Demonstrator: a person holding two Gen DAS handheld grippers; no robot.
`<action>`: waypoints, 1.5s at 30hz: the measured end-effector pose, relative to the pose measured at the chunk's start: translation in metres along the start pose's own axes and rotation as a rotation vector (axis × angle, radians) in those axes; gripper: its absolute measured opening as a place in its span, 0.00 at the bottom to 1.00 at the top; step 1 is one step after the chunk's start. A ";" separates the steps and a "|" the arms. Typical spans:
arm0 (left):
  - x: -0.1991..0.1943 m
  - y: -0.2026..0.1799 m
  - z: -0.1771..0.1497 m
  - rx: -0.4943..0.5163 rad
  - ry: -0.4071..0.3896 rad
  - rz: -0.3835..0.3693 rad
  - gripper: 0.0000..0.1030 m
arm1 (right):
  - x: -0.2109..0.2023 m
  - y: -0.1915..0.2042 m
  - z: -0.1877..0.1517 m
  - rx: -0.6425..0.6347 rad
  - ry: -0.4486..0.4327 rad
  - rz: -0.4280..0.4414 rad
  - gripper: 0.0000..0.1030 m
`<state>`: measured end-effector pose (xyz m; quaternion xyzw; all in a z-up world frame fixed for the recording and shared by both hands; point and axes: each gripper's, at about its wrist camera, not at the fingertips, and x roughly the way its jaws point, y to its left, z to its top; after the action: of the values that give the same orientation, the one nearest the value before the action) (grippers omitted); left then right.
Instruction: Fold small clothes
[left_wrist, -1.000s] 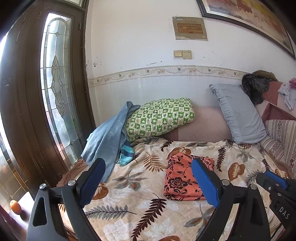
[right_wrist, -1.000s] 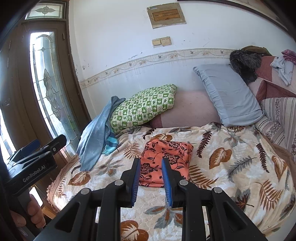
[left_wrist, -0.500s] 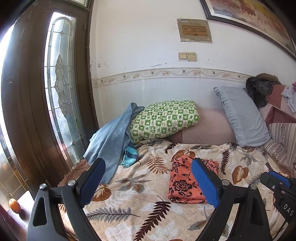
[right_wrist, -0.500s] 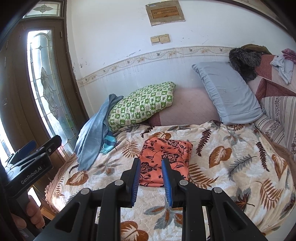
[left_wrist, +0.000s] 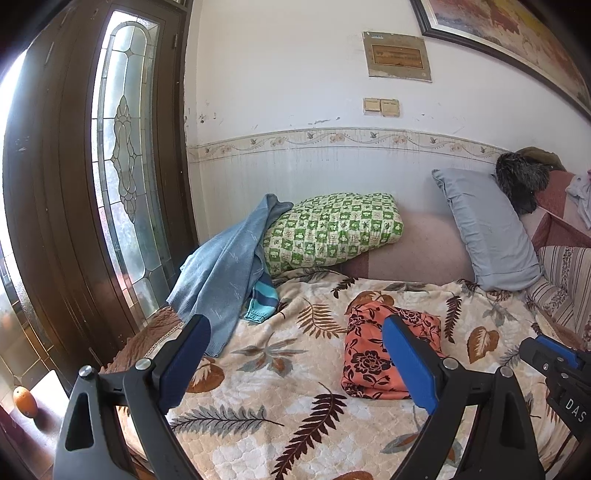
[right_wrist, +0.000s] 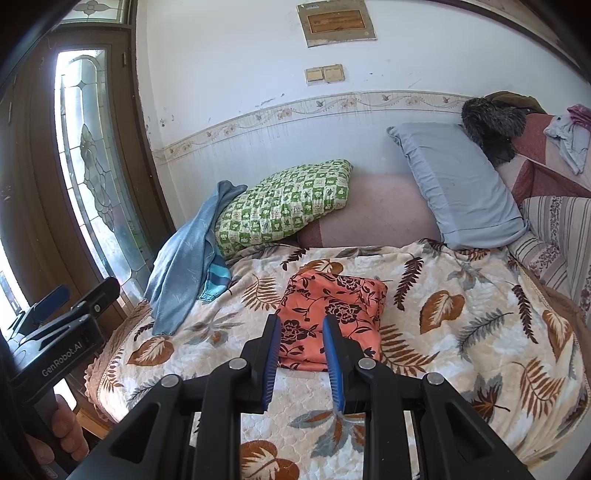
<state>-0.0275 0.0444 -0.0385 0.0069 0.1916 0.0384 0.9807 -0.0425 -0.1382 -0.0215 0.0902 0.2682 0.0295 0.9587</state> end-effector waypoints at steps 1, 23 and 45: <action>0.001 0.000 0.000 0.002 0.004 -0.005 0.92 | 0.002 -0.001 0.000 0.000 0.003 0.000 0.26; 0.031 -0.012 -0.015 0.044 0.086 0.000 0.92 | 0.041 -0.016 -0.006 0.008 0.064 -0.003 0.26; 0.026 -0.018 -0.014 0.041 0.090 -0.023 0.92 | 0.042 -0.026 -0.006 0.043 0.058 0.014 0.26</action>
<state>-0.0074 0.0283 -0.0620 0.0232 0.2365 0.0233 0.9711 -0.0099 -0.1586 -0.0530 0.1120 0.2956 0.0332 0.9481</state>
